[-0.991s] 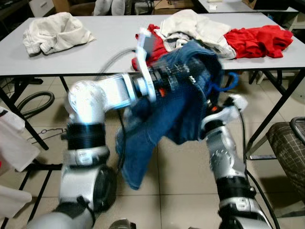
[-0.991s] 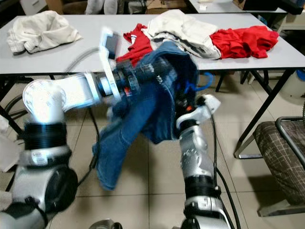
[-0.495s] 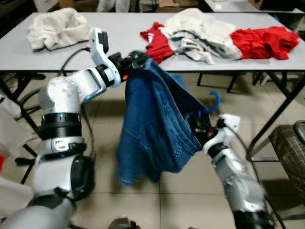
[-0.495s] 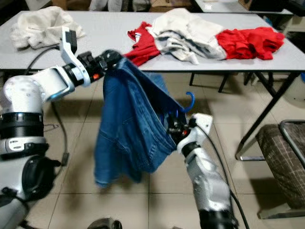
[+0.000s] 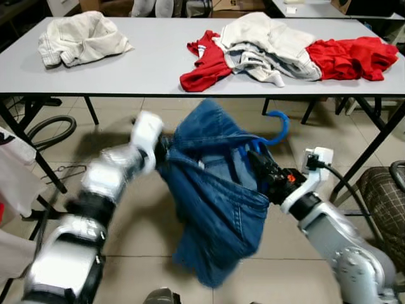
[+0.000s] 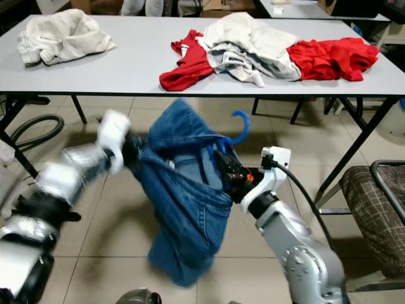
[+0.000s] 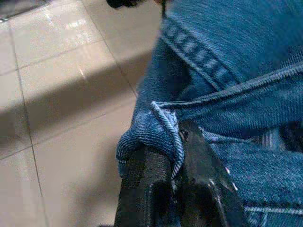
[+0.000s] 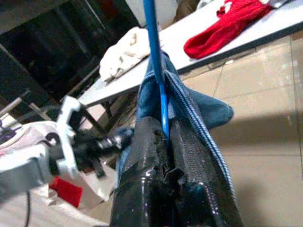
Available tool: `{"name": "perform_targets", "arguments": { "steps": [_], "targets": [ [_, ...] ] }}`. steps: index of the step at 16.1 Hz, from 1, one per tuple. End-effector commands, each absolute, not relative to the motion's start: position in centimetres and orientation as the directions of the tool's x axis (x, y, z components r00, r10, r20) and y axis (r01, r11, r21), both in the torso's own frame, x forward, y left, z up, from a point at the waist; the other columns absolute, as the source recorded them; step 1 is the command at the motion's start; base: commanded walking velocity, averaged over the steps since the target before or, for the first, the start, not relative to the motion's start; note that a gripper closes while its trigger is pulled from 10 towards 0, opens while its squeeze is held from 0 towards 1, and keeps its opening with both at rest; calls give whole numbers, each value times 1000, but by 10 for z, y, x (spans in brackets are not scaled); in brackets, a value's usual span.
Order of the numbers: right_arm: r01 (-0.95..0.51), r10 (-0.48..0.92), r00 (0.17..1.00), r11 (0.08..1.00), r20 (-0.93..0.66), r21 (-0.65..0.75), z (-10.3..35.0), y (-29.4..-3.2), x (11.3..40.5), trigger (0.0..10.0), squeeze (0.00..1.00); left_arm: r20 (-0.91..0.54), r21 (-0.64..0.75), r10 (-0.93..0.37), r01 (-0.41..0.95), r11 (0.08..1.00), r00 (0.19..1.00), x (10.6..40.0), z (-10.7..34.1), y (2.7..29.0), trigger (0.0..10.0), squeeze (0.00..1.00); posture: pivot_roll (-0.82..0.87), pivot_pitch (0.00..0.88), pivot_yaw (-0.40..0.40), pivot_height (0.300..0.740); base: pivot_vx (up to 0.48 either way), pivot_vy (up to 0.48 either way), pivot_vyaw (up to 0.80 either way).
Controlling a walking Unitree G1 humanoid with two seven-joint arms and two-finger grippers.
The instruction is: Hang hanger
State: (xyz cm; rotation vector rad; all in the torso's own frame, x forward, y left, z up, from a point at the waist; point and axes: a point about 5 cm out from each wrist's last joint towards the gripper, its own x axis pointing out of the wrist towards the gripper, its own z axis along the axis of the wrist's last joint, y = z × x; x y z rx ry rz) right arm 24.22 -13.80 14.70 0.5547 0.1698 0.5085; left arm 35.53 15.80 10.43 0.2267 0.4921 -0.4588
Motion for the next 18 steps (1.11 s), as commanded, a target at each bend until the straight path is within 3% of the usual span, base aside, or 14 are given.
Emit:
{"name": "perform_targets", "arguments": {
  "steps": [1, 3, 4, 5, 6, 8, 12, 13, 14, 16, 17, 18],
  "targets": [
    [-401, 418, 904, 767, 84, 501, 172, -161, 240, 10000, 0, -577, 175, -231, 395, 902, 783, 348, 86, 185, 0, 0, -53, 0, 30, 740, 0, 0, 0],
    [-374, 396, 916, 795, 57, 477, 173, -163, 242, 10000, 0, -618, 182, -262, 459, 870, 742, 335, 67, 177, 0, 0, -57, 0, 32, 740, 0, 0, 0],
    [-343, 378, 926, 827, 11, 446, 171, -165, 244, 10000, 0, -596, 117, -326, 481, 869, 733, 329, 64, 171, 10000, 0, -55, 0, 30, 740, 0, 0, 0],
    [-330, 369, 930, 841, -8, 429, 169, -166, 245, 10000, 0, -575, 50, -363, 474, 879, 733, 328, 66, 169, 10000, 0, -55, 0, 29, 740, 0, 0, 0],
    [-324, 367, 930, 845, -20, 426, 167, -166, 244, 10000, 0, -514, -31, -422, 475, 879, 747, 328, 72, 165, 10000, 1000, -54, 0, 25, 740, 0, 0, 0],
    [-303, 356, 929, 888, -100, 347, 157, -164, 244, 10000, 0, -381, -72, -451, 461, 885, 807, 329, 86, 168, 10000, 1000, -51, 0, 21, 740, 0, 0, 0],
    [-216, 278, 942, 931, -186, 294, 135, -166, 246, 10000, 0, -258, -183, -531, 499, 847, 807, 318, 98, 167, 10000, 1000, -50, 0, 17, 740, 0, 0, 0],
    [-193, 254, 943, 944, -215, 269, 128, -167, 246, 10000, 0, -234, -183, -536, 505, 843, 811, 317, 99, 166, 10000, 137, -49, 0, 15, 740, 0, 0, 0],
    [-187, 247, 943, 948, -222, 259, 125, -167, 246, 10000, 0, -228, -185, -525, 493, 850, 820, 316, 98, 165, 10000, 0, -47, 0, 14, 740, 0, 0, 0],
    [-175, 231, 946, 954, -226, 243, 122, -168, 246, 10000, 0, -264, -193, -538, 503, 843, 801, 313, 93, 164, 10000, 0, -50, 0, 13, 740, 0, 0, 0],
    [-175, 228, 947, 957, -227, 231, 122, -168, 246, 10000, 0, -297, -266, -601, 540, 798, 742, 308, 88, 160, 10000, 0, -51, 0, 13, 740, 0, 0, 0],
    [-167, 214, 947, 965, -239, 205, 119, -169, 246, 10000, 0, -281, -321, -642, 560, 764, 714, 304, 90, 158, 10000, 1000, -58, 0, 18, 740, 0, 0, 0]
  ]
}}
